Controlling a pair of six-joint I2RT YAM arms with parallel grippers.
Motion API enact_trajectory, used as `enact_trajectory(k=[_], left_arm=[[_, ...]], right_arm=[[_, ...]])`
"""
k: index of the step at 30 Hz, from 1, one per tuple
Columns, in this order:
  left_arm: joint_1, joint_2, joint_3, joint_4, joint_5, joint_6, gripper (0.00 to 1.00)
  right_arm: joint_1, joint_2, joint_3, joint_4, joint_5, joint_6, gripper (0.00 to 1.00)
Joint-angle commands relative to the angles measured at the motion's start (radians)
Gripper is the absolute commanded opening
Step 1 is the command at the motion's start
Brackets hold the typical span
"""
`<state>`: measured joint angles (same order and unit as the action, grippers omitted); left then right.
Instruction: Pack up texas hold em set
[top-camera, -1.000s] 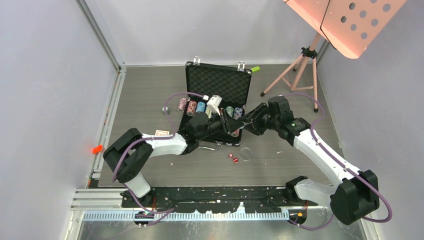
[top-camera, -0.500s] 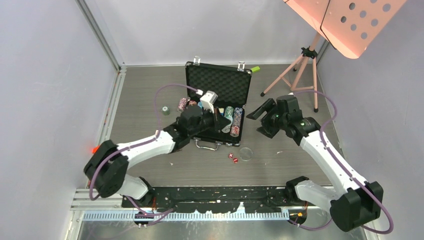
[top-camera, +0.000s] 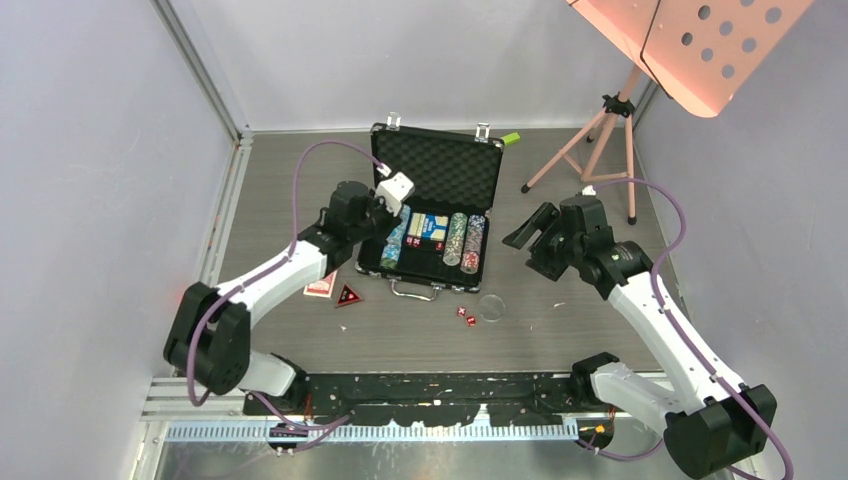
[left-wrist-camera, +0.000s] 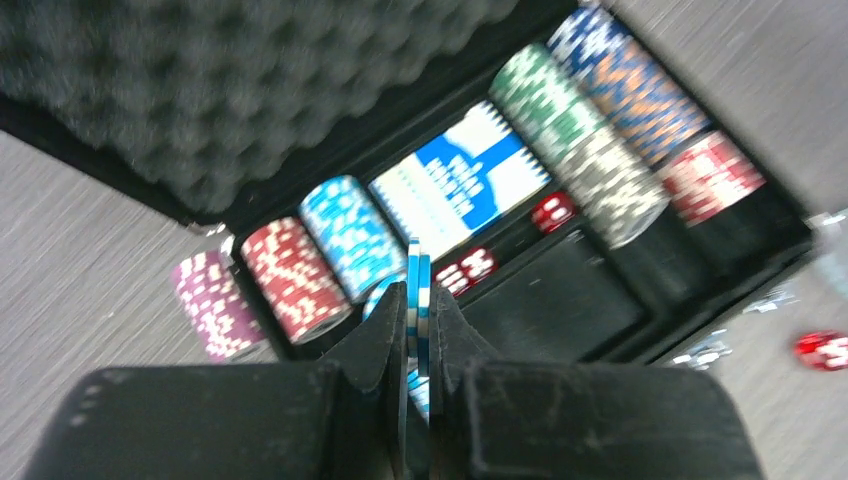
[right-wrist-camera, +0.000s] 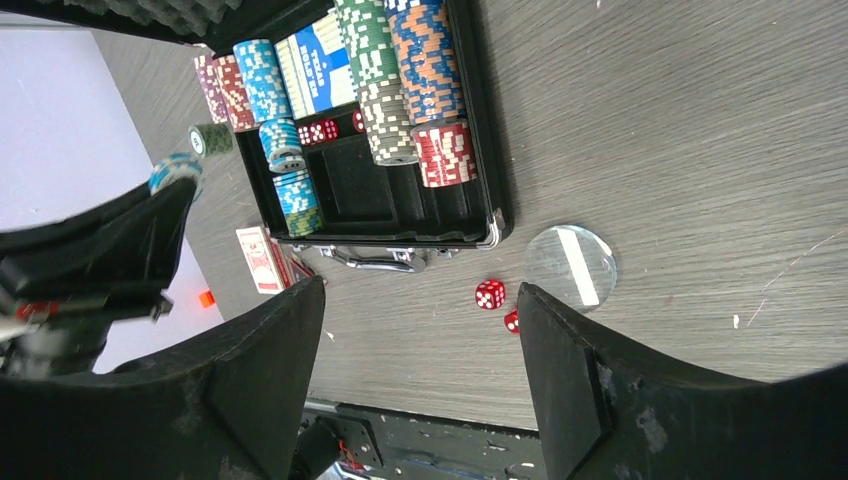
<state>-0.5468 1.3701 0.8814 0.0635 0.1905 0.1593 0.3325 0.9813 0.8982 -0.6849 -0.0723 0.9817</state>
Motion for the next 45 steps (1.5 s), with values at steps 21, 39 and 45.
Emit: enact_trajectory(k=[21,39,45], left_arm=[[0.119,0.368,0.244,0.109,0.112,0.303,0.0],[0.127,0.547,0.414,-0.203,0.131,0.604,0.0],[0.125,0.536,0.489,-0.538,0.261,0.7,0.0]], right_arm=[[0.0,0.113,0.029,0.051,-0.055,-0.165,0.74],[0.0,0.194,0.07,0.062,-0.091,-0.185,0.73],[0.0,0.192,0.061,0.064,-0.098,-0.182,0.73]])
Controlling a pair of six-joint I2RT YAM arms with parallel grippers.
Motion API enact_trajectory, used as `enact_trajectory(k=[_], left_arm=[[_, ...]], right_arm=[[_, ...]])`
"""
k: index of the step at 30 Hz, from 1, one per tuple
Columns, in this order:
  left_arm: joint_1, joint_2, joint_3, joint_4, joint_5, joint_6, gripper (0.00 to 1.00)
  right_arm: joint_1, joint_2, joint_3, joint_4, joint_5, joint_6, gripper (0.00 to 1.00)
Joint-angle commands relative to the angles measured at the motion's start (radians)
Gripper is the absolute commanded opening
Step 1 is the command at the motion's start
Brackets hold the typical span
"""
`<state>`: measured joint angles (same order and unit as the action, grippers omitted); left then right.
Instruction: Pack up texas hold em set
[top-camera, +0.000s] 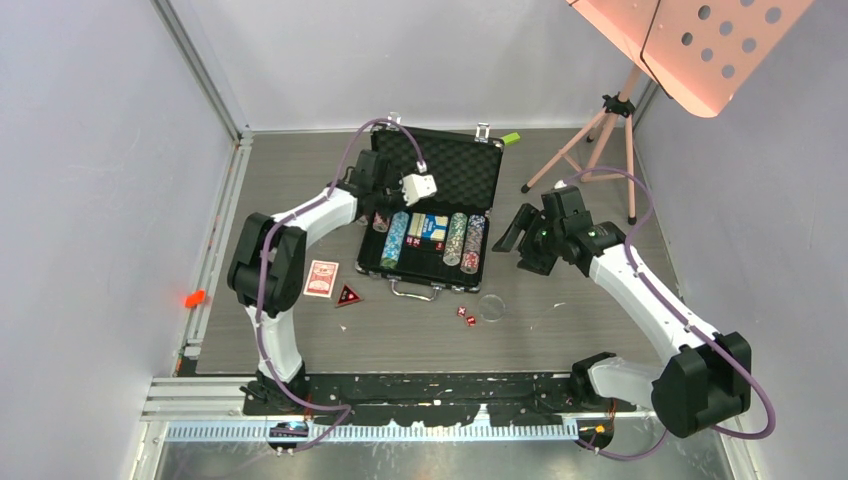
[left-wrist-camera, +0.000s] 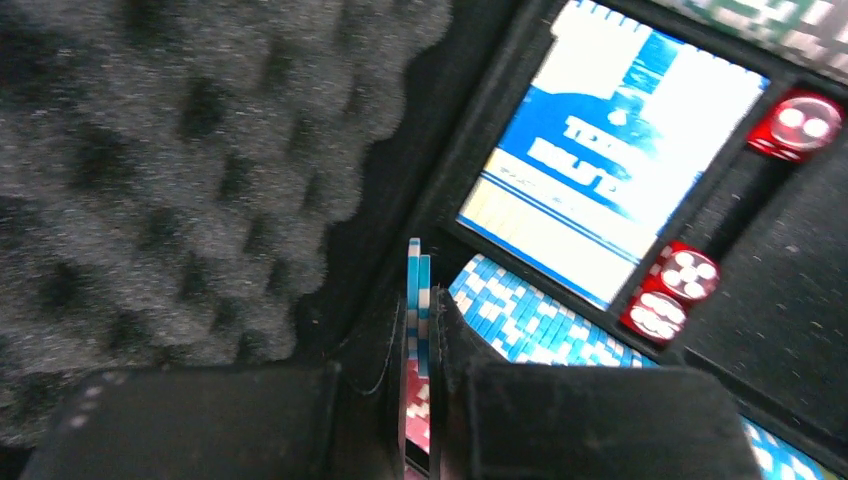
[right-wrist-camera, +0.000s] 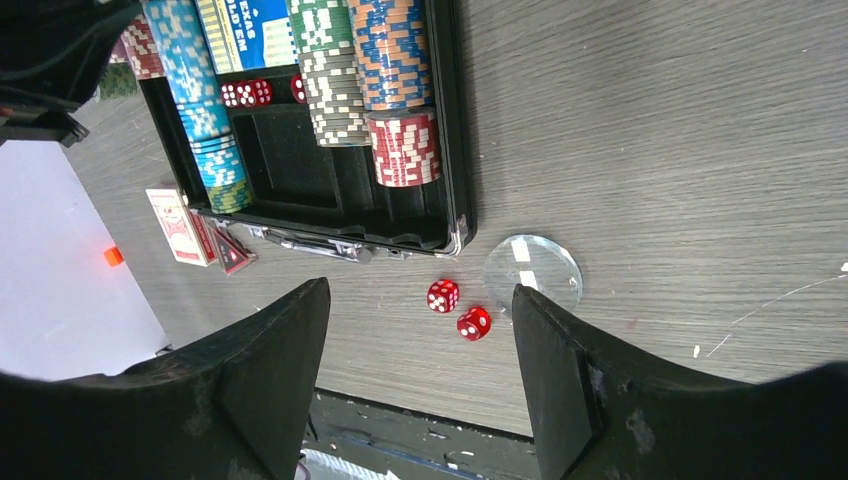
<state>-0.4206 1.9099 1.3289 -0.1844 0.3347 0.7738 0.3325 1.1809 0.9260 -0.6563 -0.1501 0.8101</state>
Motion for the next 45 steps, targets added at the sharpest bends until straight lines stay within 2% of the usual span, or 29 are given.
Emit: enact_trajectory(k=[1,7,12,19,23,28,35,45], left_arm=[[-0.001,-0.008,0.047,-0.315,0.123,0.087,0.0],[-0.001,-0.044,0.032,-0.294,0.114,0.068,0.0],[-0.001,-0.115,-0.032,-0.103,0.052,0.001,0.0],[-0.004,-0.262,-0.134,0.02,0.141,-0.131,0.0],[-0.007,-0.302,-0.202,0.039,0.121,-0.149,0.0],[-0.01,-0.269,-0.188,-0.022,0.077,-0.143,0.0],[-0.012,-0.202,-0.182,0.013,0.042,-0.137,0.0],[-0.012,-0.018,-0.056,-0.031,-0.06,-0.107,0.0]], right_arm=[[0.0,-0.007,0.033,0.035,-0.024,-0.008,0.73],[0.001,-0.019,0.029,0.035,-0.028,-0.001,0.73],[0.0,-0.035,0.021,0.033,-0.031,0.007,0.73],[0.0,-0.056,0.009,0.029,-0.025,0.01,0.73],[0.0,-0.061,0.005,0.03,-0.032,0.012,0.73],[0.001,-0.066,-0.006,0.033,-0.037,0.012,0.73],[0.0,-0.073,-0.01,0.037,-0.034,0.012,0.73],[0.0,-0.03,0.009,0.042,-0.025,0.002,0.73]])
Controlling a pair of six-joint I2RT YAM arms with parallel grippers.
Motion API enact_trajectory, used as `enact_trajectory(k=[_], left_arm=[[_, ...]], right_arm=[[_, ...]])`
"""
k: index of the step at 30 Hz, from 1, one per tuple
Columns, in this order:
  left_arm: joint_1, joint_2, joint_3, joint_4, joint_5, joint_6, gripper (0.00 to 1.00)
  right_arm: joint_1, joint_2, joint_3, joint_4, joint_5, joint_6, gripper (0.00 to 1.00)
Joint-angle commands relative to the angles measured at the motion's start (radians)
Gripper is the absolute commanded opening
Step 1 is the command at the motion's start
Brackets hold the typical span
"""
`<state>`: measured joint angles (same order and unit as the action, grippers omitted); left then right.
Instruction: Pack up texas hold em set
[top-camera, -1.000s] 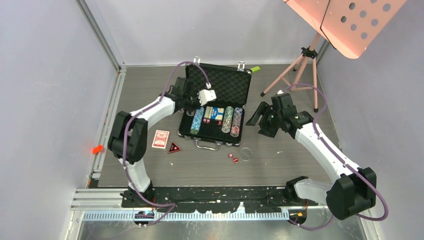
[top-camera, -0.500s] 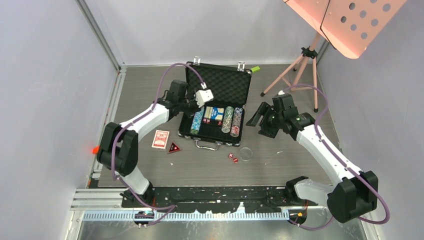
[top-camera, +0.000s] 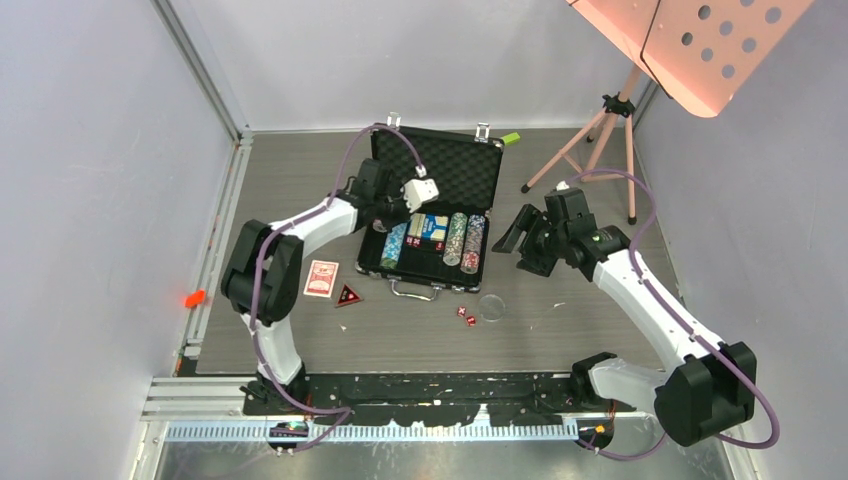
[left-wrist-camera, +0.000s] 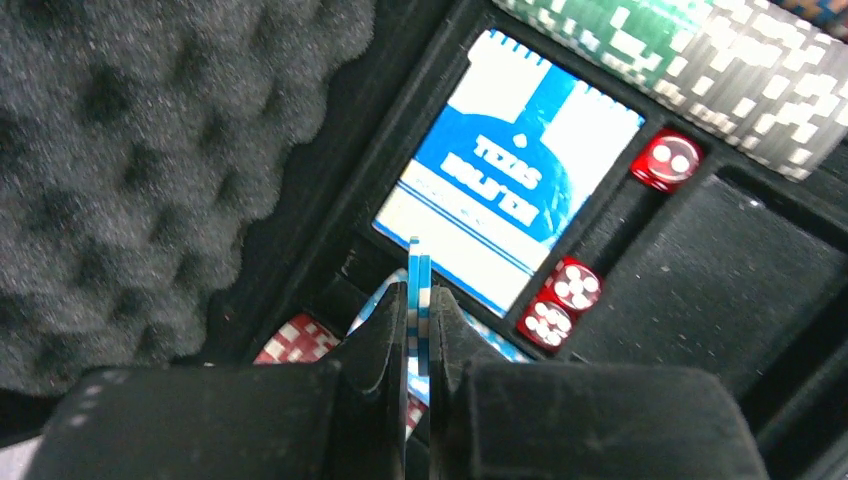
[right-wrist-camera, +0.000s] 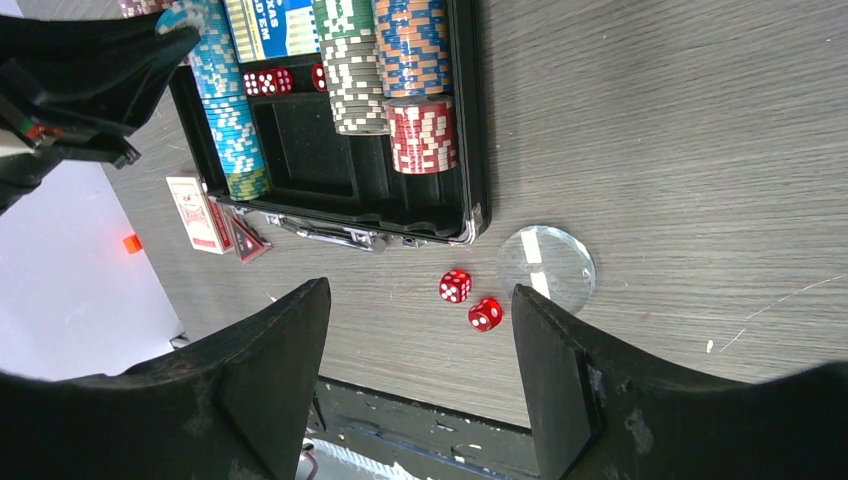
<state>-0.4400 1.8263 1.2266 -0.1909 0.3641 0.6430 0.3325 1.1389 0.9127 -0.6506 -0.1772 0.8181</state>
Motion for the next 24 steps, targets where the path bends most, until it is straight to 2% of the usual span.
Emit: enact_trajectory(k=[1,7,13,18,24], left_arm=[[0.007,0.081,0.063,-0.026,-0.105,0.026,0.0],[0.007,0.149,0.135,-0.03,-0.126,0.035,0.0],[0.007,0.09,0.126,0.011,-0.09,0.028,0.0],[0.007,-0.044,0.008,0.094,0.001,0.002,0.0],[0.007,-0.197,-0.155,0.164,0.02,-0.064,0.0]], right_arm=[[0.0,0.02,0.026,0.037,0.001,-0.008,0.73],[0.0,0.046,0.044,0.052,0.0,-0.009,0.73],[0.0,0.068,0.058,0.055,-0.008,-0.003,0.72],[0.0,0.056,0.049,0.059,-0.011,0.004,0.72],[0.0,0.039,0.034,0.069,-0.032,0.016,0.72]])
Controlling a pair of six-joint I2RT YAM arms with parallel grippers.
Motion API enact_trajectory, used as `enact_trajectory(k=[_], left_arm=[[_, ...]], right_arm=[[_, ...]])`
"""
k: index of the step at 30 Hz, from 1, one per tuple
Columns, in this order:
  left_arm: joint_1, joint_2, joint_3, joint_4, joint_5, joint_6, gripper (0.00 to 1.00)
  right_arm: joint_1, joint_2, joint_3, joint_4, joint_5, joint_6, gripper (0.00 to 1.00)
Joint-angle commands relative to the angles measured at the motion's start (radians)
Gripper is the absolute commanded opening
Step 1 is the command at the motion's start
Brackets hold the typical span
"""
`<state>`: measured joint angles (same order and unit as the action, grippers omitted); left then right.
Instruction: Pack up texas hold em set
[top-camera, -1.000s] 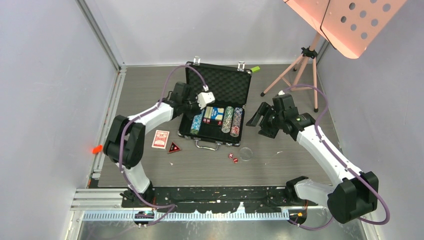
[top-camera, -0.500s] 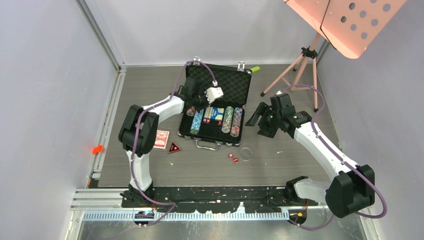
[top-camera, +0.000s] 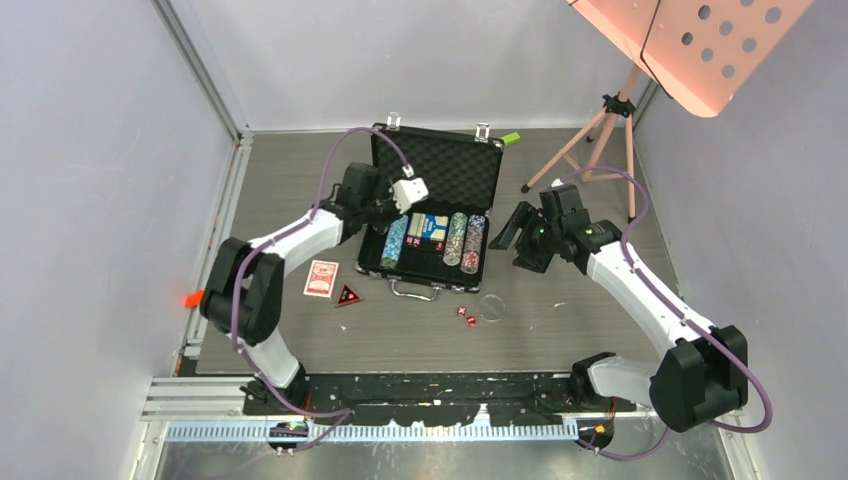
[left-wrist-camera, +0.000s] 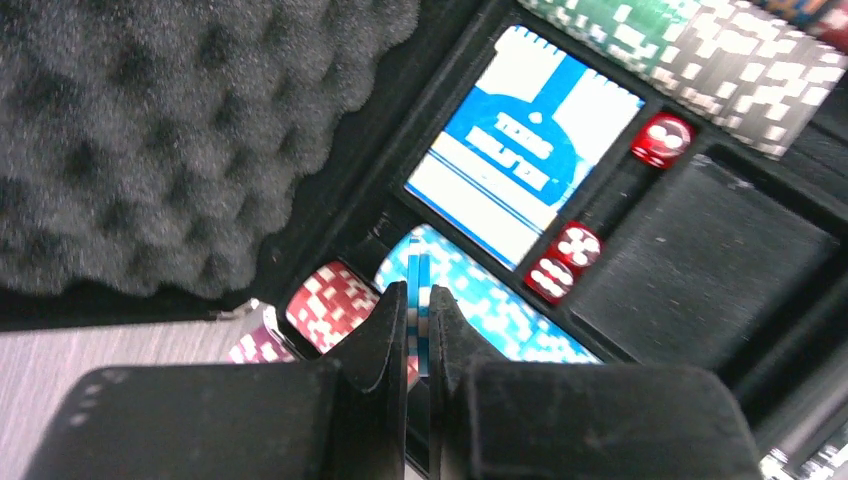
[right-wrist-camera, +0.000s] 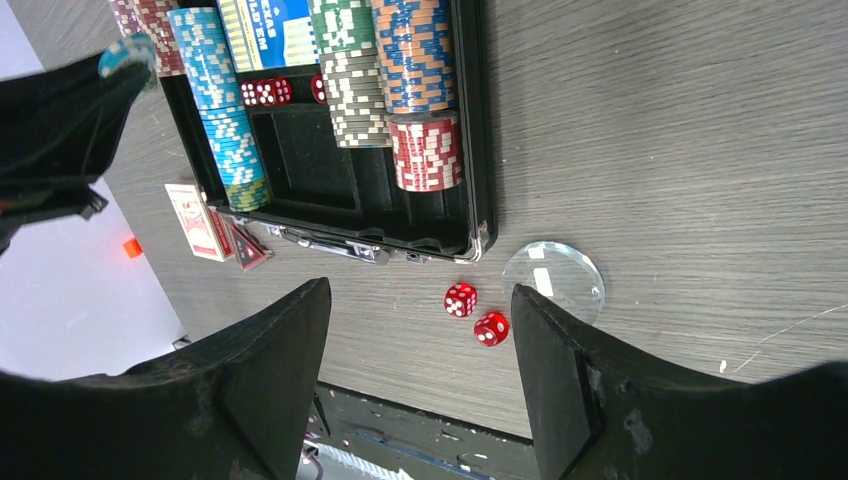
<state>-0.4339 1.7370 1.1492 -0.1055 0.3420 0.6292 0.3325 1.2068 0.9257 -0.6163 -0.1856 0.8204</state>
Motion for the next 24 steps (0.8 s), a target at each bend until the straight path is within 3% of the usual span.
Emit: enact_trajectory(k=[1,14,24], left_arm=[[0.001,-0.133,-0.106,0.086,0.042,-0.052,0.0],[-0.004,-0.116,-0.104,-0.041,-0.081,-0.027,0.0],[-0.009,-0.018,-0.06,-0.034,-0.057,0.009,0.0]], right_arm=[[0.0,-0.035,0.02,0.034,-0.025,0.014,0.72],[0.0,-0.079,0.01,0.016,-0.03,0.019,0.72],[0.0,-0.055,0.017,0.024,-0.031,0.024,0.72]])
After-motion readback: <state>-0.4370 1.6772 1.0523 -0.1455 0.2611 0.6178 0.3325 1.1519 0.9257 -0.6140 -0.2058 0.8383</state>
